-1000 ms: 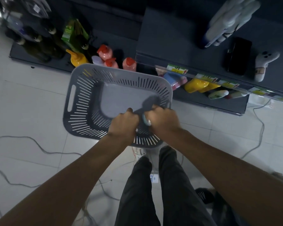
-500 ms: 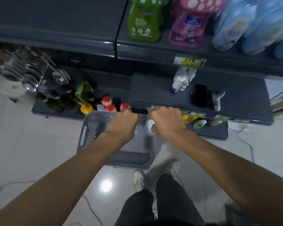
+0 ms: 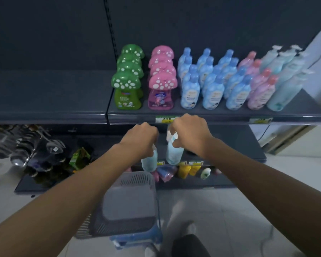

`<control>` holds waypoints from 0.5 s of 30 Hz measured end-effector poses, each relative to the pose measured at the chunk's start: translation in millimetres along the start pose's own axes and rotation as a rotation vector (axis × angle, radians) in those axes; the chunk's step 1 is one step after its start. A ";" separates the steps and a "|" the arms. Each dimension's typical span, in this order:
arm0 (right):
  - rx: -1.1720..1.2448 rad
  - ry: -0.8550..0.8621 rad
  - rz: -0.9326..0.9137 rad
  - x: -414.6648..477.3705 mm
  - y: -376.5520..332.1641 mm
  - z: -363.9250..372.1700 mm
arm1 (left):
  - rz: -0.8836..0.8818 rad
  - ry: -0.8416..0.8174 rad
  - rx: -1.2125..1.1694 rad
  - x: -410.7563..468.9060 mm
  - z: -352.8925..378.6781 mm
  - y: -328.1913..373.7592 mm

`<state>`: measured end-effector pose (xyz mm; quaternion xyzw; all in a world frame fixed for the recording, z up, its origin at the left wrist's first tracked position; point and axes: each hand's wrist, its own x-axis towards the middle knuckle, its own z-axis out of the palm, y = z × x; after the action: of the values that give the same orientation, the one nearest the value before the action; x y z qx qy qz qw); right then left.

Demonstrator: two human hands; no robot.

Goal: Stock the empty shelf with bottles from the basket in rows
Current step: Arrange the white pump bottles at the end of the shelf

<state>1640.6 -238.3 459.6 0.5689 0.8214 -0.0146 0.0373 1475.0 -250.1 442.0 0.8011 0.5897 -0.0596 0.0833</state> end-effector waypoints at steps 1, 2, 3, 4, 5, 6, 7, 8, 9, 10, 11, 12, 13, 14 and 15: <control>0.010 0.013 0.006 -1.2 6.4 -7.6 | 0.012 0.012 -0.001 3.5 -7.8 5.2; 0.016 0.031 0.012 -3.1 12.6 -15.3 | 0.028 0.023 -0.004 6.7 -15.6 10.5; 0.020 0.055 0.019 -5.0 18.8 -22.5 | 0.046 0.037 -0.007 10.2 -22.9 15.9; 0.024 0.076 0.031 -7.0 24.5 -29.5 | 0.063 0.050 -0.009 13.4 -30.3 21.3; 0.032 0.091 0.046 -8.6 30.2 -35.7 | 0.080 0.064 -0.009 16.6 -37.0 26.8; 0.044 0.102 0.061 -10.2 35.7 -41.7 | 0.096 0.080 -0.009 19.4 -43.3 32.1; 0.059 0.108 0.076 -11.4 41.2 -47.0 | 0.112 0.097 -0.012 22.2 -48.8 37.1; 0.072 0.114 0.093 -12.6 46.7 -51.8 | 0.128 0.113 -0.017 24.8 -53.9 41.9; 0.082 0.120 0.110 -13.9 52.5 -56.1 | 0.146 0.128 -0.020 27.2 -58.3 46.8; 0.088 0.129 0.127 -15.5 58.5 -60.1 | 0.164 0.139 -0.025 29.7 -62.3 51.3; 0.097 0.137 0.141 -17.1 64.6 -63.9 | 0.178 0.146 -0.034 31.7 -66.2 56.0; 0.113 0.143 0.152 -19.2 70.0 -67.8 | 0.190 0.152 -0.053 32.9 -69.9 60.9; 0.130 0.146 0.164 -21.5 75.5 -71.3 | 0.201 0.157 -0.073 34.2 -73.4 66.1; 0.140 0.151 0.174 -23.8 80.7 -74.5 | 0.214 0.162 -0.090 35.0 -76.9 71.7; 0.142 0.159 0.182 -25.9 86.0 -77.3 | 0.227 0.166 -0.097 36.0 -80.0 77.4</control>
<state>1726.7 -227.1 540.3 0.6415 0.7638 -0.0239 -0.0670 1559.4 -222.6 518.2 0.8598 0.5024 0.0454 0.0792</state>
